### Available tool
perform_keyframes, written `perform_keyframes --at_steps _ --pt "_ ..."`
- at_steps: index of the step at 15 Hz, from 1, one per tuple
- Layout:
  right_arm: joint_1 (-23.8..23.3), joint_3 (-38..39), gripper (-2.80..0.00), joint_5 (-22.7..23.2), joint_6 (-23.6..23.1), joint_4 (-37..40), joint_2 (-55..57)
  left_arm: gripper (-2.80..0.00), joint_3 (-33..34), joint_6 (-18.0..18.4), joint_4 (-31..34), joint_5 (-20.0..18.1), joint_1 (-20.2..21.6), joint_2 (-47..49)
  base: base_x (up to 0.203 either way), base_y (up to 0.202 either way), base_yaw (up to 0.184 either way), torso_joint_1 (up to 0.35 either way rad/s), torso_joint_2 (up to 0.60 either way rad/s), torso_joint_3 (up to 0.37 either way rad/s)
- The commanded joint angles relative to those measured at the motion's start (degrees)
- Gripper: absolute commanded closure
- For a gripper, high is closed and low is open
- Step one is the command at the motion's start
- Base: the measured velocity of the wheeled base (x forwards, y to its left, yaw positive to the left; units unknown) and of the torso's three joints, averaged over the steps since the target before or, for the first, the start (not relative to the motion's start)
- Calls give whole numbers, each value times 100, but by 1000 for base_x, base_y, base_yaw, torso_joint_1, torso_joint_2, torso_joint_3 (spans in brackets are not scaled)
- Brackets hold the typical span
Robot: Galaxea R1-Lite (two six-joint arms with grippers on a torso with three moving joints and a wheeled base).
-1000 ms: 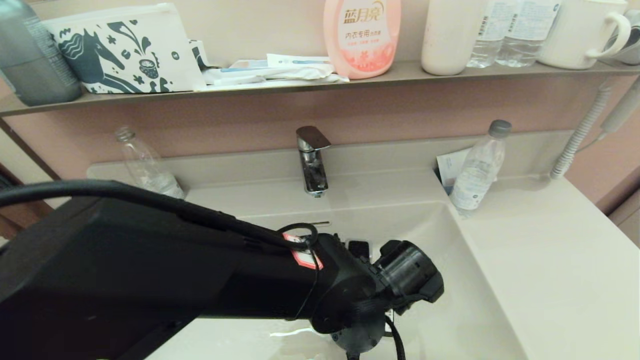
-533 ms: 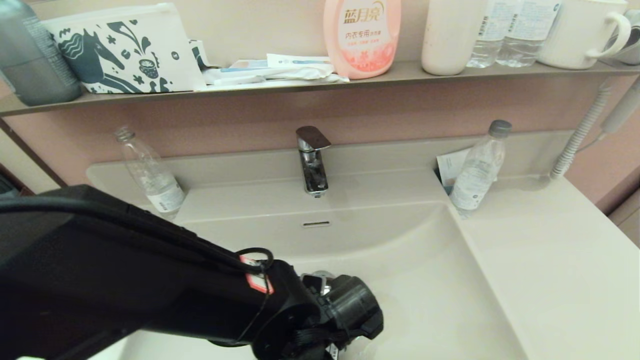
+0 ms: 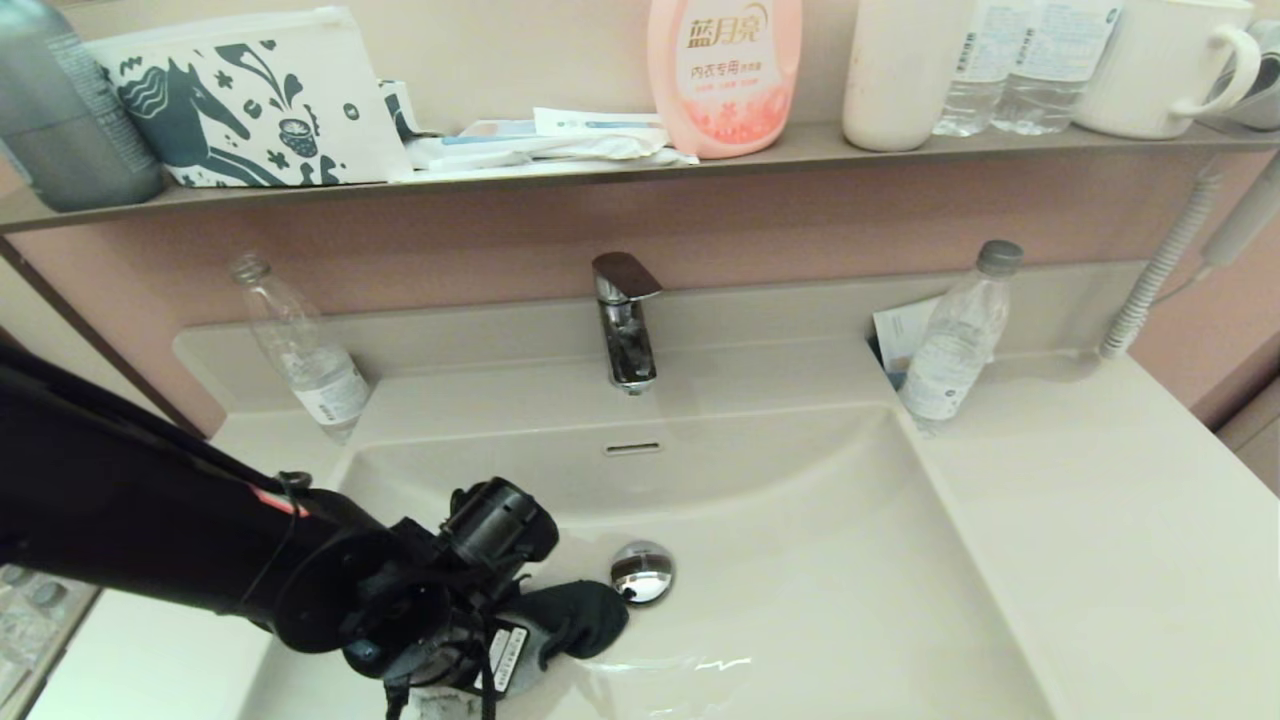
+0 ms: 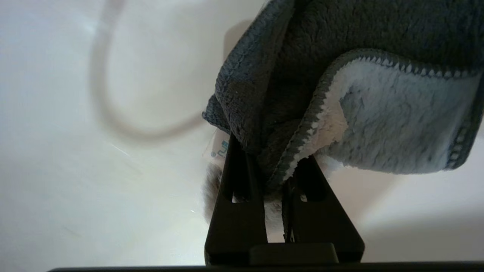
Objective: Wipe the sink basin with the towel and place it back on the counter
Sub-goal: Wipe the sink
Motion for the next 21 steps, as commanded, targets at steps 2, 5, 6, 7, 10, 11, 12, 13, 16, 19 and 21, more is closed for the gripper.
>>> perform_keyframes --at_steps 2,5,6,7,10,11,12,13,16,19,21 --pt "1 1 0 3 -2 -1 7 0 124 1264 -1156 22 941 -10 0 0 0 0 0 0" --pt "1 1 0 3 -2 -1 7 0 120 2024 -2568 32 1295 407 0 0 0 0 0 0" --pt "1 1 0 3 -2 -1 7 0 107 2060 -2886 43 1301 586 0 0 0 0 0 0" --pt "1 1 0 3 -2 -1 7 0 126 2051 -3118 55 1231 701 0 0 0 0 0 0" --pt "1 1 0 3 -2 -1 7 0 -14 962 -3285 288 787 1143 0 0 0 0 0 0" --pt "1 1 0 3 -2 -1 7 0 -173 704 -3295 367 682 1320 0 0 0 0 0 0" --pt "1 1 0 3 -2 -1 7 0 -306 577 -3304 411 547 1438 0 0 0 0 0 0" --pt "1 1 0 3 -2 -1 7 0 -411 442 -3304 458 390 1497 0 0 0 0 0 0" --pt "1 1 0 3 -2 -1 7 0 -841 -29 -2996 558 -138 1607 0 0 0 0 0 0" --pt "1 1 0 3 -2 -1 7 0 -1715 -643 -2273 575 -649 1993 0 0 0 0 0 0" --pt "1 1 0 3 -2 -1 7 0 -2443 -1040 -1617 623 -879 2212 0 0 0 0 0 0"
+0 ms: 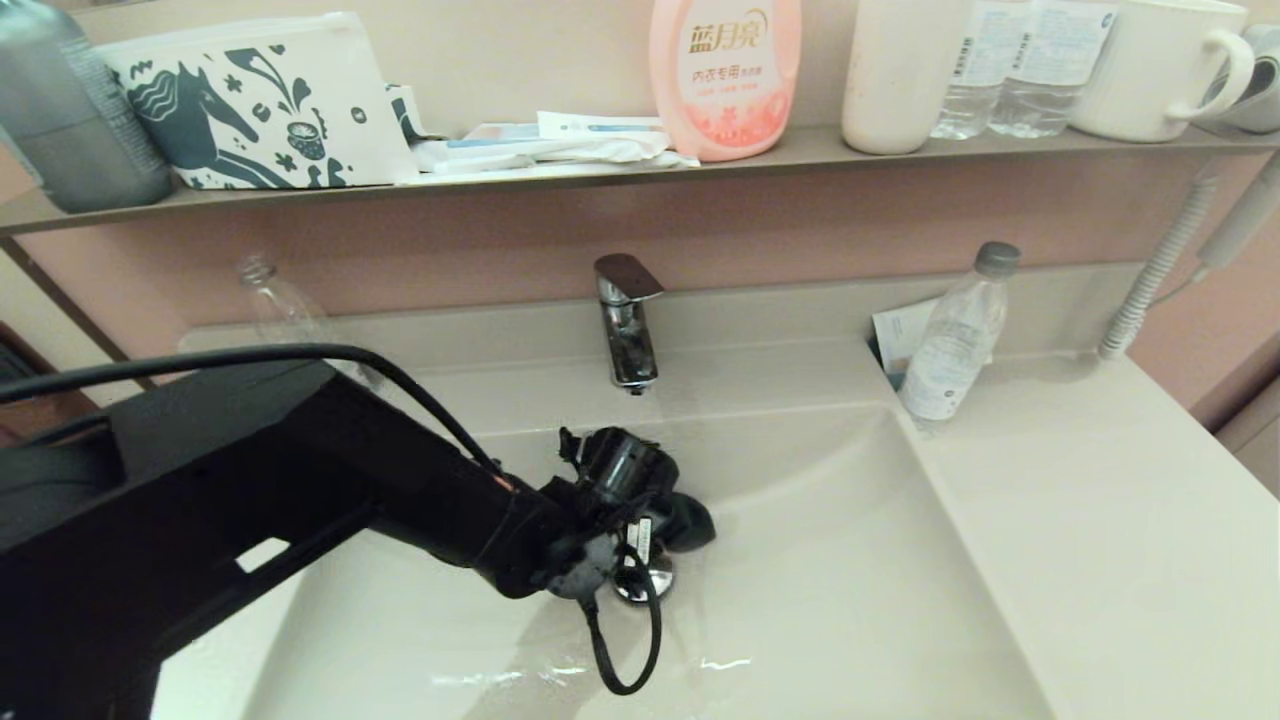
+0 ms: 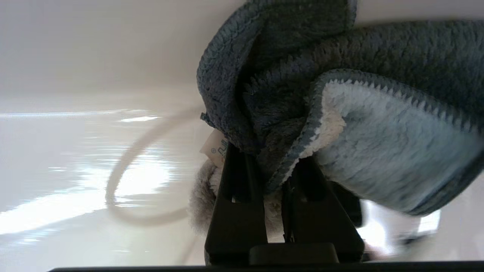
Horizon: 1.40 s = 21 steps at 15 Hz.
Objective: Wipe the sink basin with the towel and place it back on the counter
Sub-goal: Wipe the sink
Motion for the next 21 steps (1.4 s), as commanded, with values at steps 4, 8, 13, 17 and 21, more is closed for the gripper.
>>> perform_keyframes --at_steps 4,8,13,17,21 --pt "1 1 0 2 -3 -1 7 0 -1561 -641 1276 37 -586 666 0 0 0 0 0 0" --pt "1 1 0 2 -3 -1 7 0 -2558 -1001 2224 69 -934 887 0 0 0 0 0 0" --pt "1 1 0 2 -3 -1 7 0 -2778 -1713 3523 39 -1428 541 0 0 0 1 8 0" --pt "1 1 0 2 -3 -1 7 0 -2232 -2337 4440 -128 -1612 244 0 0 0 0 0 0" --pt "1 1 0 2 -3 -1 7 0 -908 -2448 4405 -148 -1491 -326 0 0 0 0 0 0"
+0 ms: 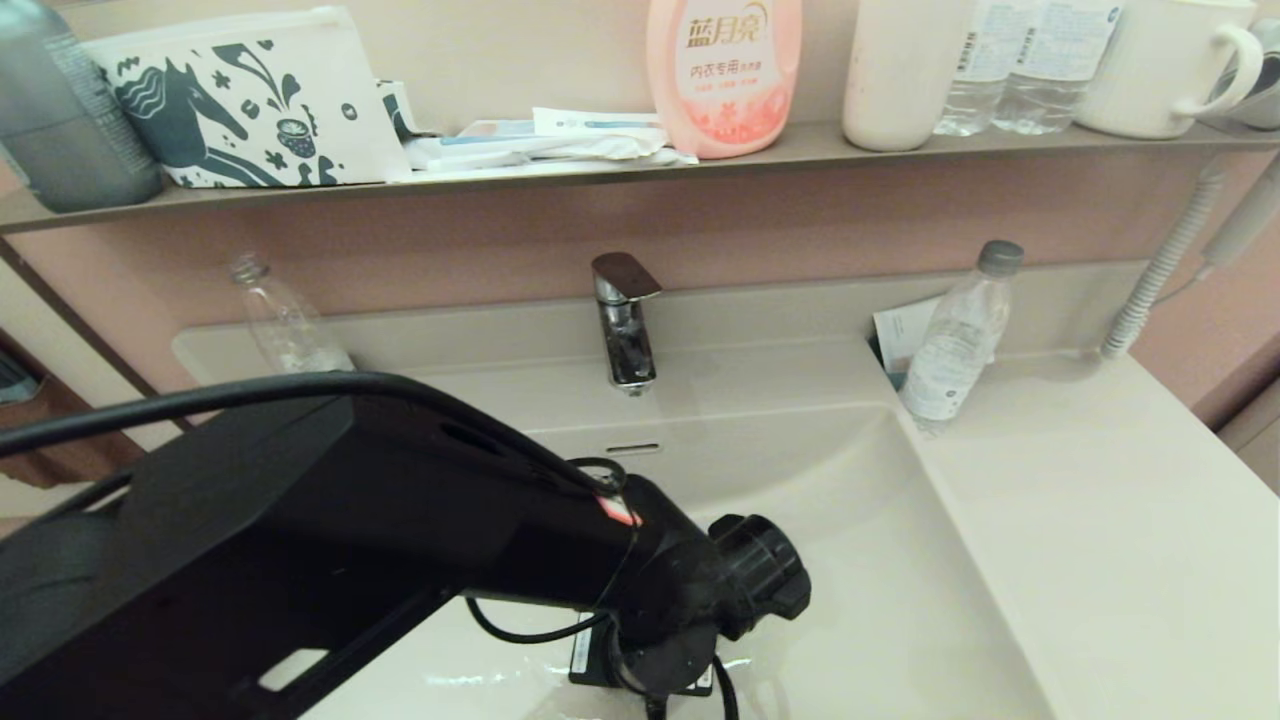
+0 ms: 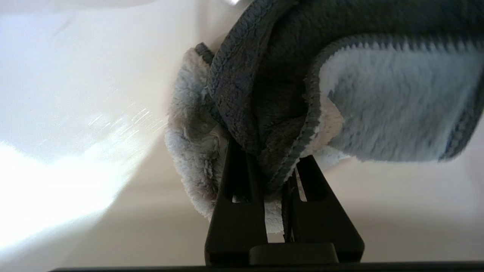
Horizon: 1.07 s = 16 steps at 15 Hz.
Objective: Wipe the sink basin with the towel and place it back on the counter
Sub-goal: Wipe the sink
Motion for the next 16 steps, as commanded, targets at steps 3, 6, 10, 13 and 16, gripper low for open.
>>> perform_keyframes --at_steps 3,6,10,13,16 --pt "1 1 0 2 -2 -1 7 0 1655 309 -358 26 464 -1041 0 0 0 0 0 0" --pt "1 1 0 2 -2 -1 7 0 2731 1586 -1205 27 1568 -1910 0 0 0 0 0 0" --pt "1 1 0 2 -2 -1 7 0 3022 3042 -2757 -49 3220 -2144 0 0 0 0 0 0" --pt "1 1 0 2 -2 -1 7 0 2991 4042 -4532 -204 3993 -1753 0 0 0 0 0 0" --pt "1 1 0 2 -2 -1 7 0 2707 4092 -4733 -249 4134 -1625 0 0 0 0 0 0"
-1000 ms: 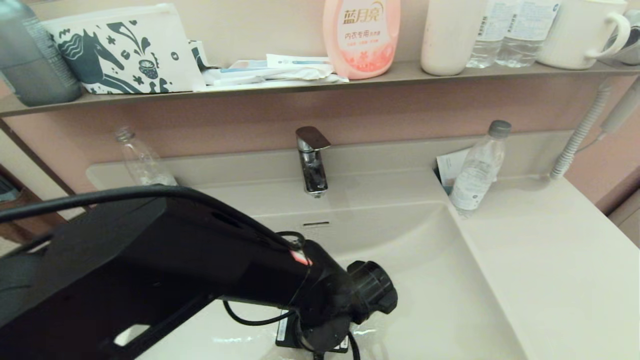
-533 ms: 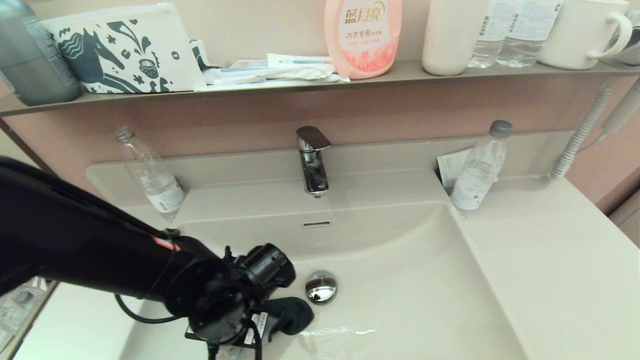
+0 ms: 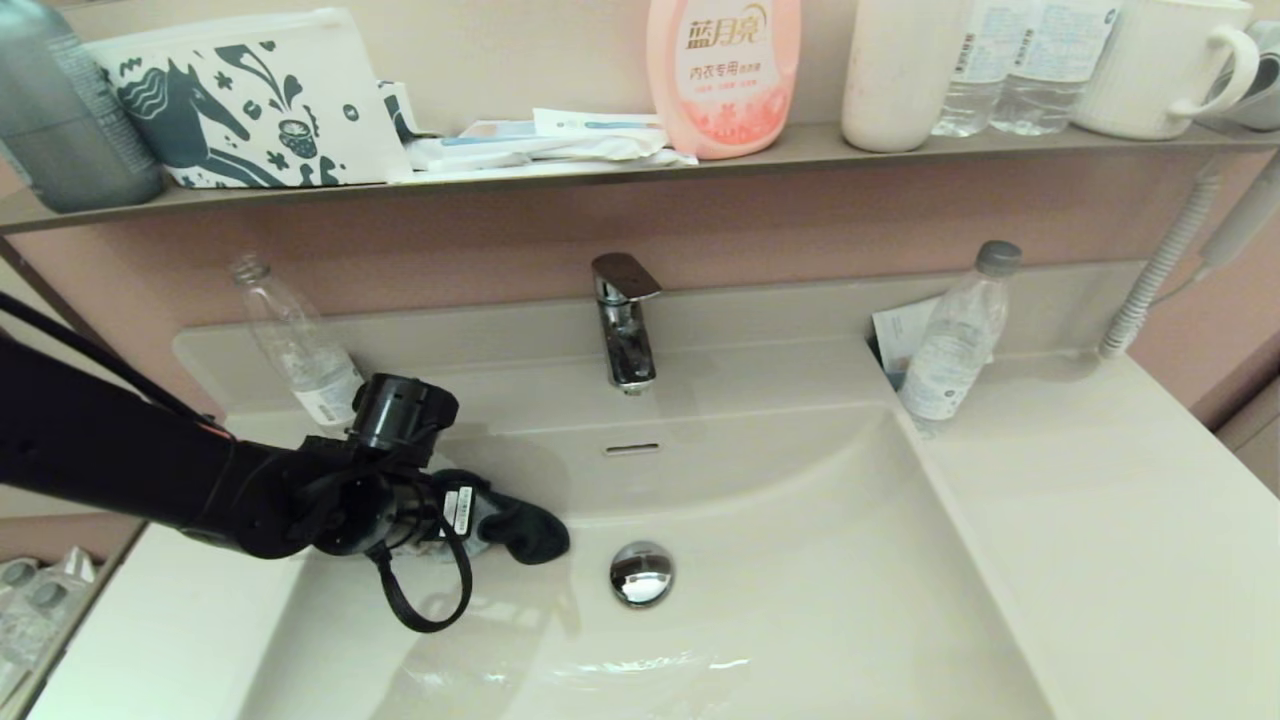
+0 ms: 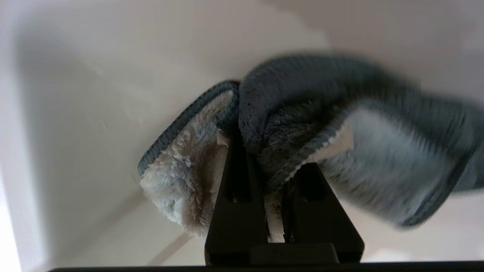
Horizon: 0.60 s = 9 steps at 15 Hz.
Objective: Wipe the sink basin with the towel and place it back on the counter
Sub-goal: Wipe the sink
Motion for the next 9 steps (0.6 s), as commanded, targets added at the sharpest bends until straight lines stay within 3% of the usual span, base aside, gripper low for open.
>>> perform_keyframes --at_steps 1,6,9 --pt "4 1 0 2 -2 -1 7 0 -163 40 -194 -65 168 100 0 0 0 0 0 0" --pt "4 1 0 2 -2 -1 7 0 -92 239 -247 -131 416 109 0 0 0 0 0 0" --pt "4 1 0 2 -2 -1 7 0 -179 698 -333 -153 768 -135 0 0 0 0 0 0"
